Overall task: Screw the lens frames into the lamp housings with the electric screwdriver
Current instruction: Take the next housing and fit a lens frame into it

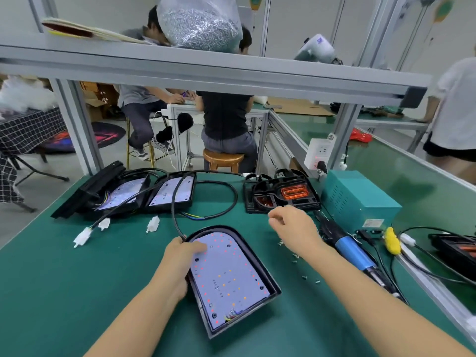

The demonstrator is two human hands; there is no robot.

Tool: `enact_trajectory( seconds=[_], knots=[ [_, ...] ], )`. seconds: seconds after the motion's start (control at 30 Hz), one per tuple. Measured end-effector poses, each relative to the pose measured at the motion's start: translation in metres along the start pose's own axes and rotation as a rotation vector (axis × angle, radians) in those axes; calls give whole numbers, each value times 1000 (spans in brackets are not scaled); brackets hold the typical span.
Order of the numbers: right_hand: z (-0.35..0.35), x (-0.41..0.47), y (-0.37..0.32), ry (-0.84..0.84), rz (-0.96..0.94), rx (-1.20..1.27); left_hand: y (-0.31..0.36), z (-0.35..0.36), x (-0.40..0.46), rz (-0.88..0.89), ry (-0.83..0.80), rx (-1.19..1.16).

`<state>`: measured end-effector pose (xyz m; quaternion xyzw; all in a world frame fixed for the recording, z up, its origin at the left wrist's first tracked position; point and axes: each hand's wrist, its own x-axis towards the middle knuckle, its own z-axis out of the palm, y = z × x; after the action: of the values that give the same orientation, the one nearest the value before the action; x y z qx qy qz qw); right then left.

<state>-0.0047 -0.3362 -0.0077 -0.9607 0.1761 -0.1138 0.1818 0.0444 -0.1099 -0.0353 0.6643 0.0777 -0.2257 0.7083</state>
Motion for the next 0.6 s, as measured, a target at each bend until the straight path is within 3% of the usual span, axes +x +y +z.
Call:
enact_trajectory(
  seconds=[0.13,0.2,0.4,0.6],
  knots=[
    [2,31,29,126,-49,-485,0,-2,-5,48,-8,10],
    [2,42,40,131,-45,-614,-3,-4,-4,80,7,-11],
    [0,65,57,126,-77,-758,-10,-9,-9,146,61,-67],
    [-11,60,52,158,-221,-803,-6,-9,-7,152,92,36]
  ],
)
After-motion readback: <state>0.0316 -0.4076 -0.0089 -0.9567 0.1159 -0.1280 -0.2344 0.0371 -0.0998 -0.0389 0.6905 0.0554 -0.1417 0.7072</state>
